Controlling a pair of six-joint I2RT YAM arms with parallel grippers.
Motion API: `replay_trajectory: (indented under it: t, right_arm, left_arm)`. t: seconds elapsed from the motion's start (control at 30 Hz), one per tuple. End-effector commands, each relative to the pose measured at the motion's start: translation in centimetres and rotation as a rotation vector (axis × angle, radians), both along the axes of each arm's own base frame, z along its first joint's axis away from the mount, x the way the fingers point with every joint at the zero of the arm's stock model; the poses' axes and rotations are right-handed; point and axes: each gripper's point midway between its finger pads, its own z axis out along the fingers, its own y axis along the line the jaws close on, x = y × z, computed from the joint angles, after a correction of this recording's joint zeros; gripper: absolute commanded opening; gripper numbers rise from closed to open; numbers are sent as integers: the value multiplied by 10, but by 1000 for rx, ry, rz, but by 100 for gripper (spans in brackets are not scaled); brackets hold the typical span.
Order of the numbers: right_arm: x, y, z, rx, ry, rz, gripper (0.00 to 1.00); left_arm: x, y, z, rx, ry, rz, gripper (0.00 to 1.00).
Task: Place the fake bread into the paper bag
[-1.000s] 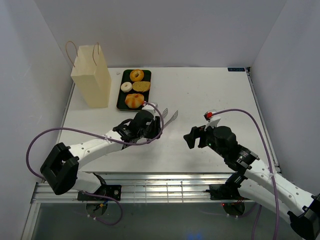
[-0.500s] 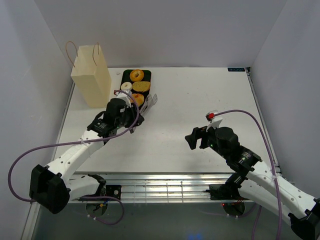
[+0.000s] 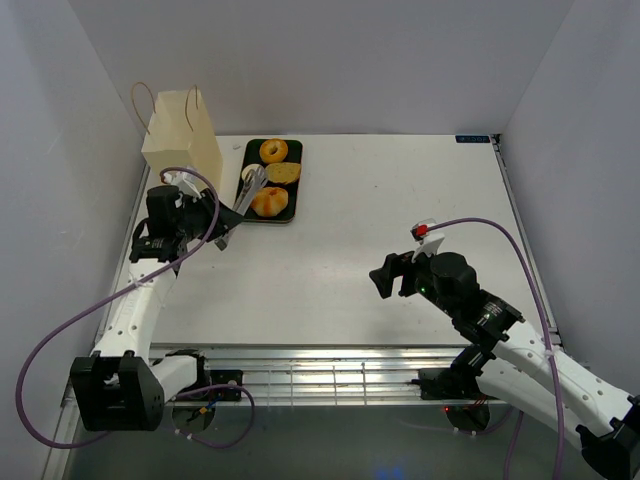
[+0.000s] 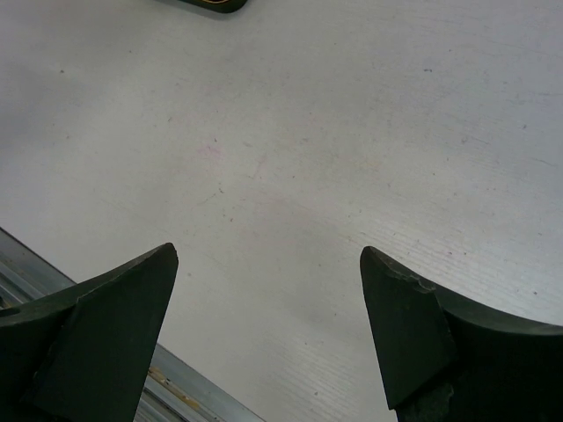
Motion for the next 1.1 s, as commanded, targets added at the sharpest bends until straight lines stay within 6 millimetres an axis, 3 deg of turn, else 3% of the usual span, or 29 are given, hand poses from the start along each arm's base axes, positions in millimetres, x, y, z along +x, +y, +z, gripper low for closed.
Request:
replay_trajectory:
  t: [0.0, 0.2, 0.63, 1.07]
  right_arm:
    - [4, 4, 24, 25, -45, 14, 90]
    - [4, 7, 24, 21, -38, 28, 90]
    - [7, 11, 22, -1, -32, 35, 90]
    - [17, 27, 16, -13, 34, 50, 90]
  left_arm:
    - [1, 3, 17, -108, -42, -37, 45]
    - [14, 9, 14, -216, -24, -8, 47]
    - [46, 12, 2, -230, 9, 4, 51]
    - [38, -17, 4, -301, 10, -105, 54]
